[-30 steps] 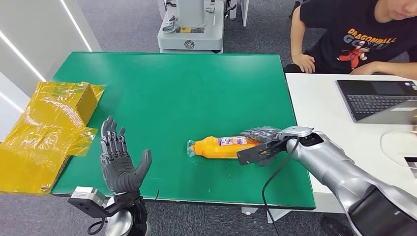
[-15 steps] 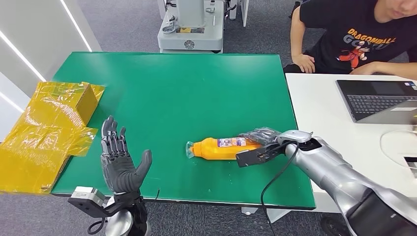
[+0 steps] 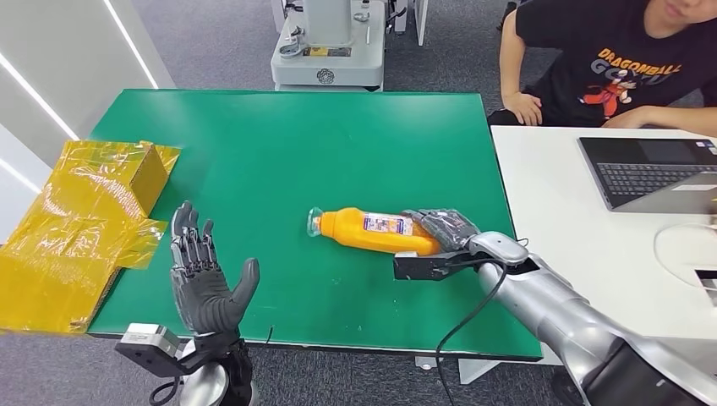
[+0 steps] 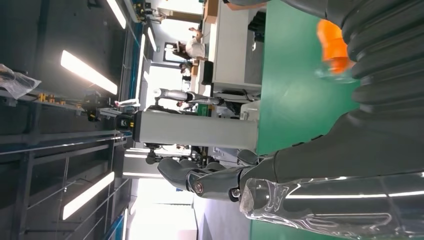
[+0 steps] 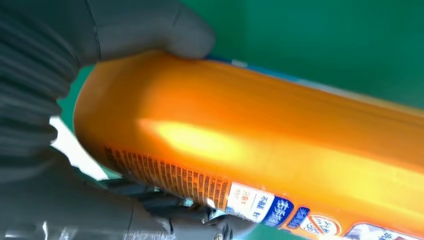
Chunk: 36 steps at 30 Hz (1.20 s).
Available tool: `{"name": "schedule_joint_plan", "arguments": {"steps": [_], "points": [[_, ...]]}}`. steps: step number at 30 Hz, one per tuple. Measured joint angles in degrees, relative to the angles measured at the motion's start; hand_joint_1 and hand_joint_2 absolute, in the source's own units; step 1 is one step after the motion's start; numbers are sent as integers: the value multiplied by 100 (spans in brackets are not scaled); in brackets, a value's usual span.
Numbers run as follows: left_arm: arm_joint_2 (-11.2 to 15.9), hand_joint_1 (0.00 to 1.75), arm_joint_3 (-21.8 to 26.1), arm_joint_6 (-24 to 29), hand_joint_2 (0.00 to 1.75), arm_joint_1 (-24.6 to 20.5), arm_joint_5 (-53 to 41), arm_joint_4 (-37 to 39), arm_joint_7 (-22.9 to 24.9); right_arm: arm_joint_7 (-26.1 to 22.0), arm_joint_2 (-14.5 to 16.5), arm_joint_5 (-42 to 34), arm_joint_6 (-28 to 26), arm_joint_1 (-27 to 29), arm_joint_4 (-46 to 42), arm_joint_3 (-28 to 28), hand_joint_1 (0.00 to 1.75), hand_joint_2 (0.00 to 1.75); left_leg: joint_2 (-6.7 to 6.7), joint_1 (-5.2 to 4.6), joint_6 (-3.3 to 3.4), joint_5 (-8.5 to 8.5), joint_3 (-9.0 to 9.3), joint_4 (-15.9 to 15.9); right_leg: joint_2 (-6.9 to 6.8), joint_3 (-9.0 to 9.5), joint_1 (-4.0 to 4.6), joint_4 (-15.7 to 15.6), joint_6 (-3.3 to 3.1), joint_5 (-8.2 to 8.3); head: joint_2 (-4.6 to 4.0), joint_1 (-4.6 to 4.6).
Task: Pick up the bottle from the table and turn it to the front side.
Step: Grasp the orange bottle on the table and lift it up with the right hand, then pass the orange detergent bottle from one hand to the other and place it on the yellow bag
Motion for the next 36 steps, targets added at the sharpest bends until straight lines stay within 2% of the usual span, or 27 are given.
{"name": "schedule_joint_plan", "arguments": {"steps": [4, 9, 15, 20, 25, 36], "points": [[-4, 0, 0, 65, 175, 56, 3, -37, 0, -34, 146, -286, -815, 244, -121, -380, 175, 175, -1, 0, 0, 0, -2, 0, -2, -2, 0, -1, 0, -2, 0, -1], [-7, 0, 2, -61, 175, 123, 200, -33, 0, -597, 266, -567, -1726, 678, -418, -931, 175, 175, 0, 0, 1, -1, -6, -1, -1, -3, 0, -1, 0, -3, 0, 0], [-4, 0, -4, -520, 175, 88, 384, 126, 4, -1195, 526, -718, -2302, 1133, -756, -1350, 175, 175, 1, 0, 1, -1, -5, -1, 1, -8, 0, -1, 0, -3, 0, -1], [34, 0, -179, -1266, 175, -166, 419, 564, 292, -1586, 769, -710, -2425, 1409, -1057, -1491, 175, 175, 2, 0, -1, 0, -5, -1, 2, -8, 0, 0, 0, -2, 0, -1], [61, 0, -249, -1848, 175, -412, 471, 864, 542, -1574, 837, -545, -2188, 1613, -1404, -1536, 175, 175, 2, 0, -1, 0, -6, -1, 3, -9, 0, 0, 0, -2, 0, 0], [126, 0, -249, -2011, 175, -577, 546, 1099, 629, -1423, 837, -352, -1541, 1790, -1866, -1589, 175, 175, 4, 0, -1, 0, -6, -1, 6, -13, 0, 0, 0, -2, 0, 0]]}}
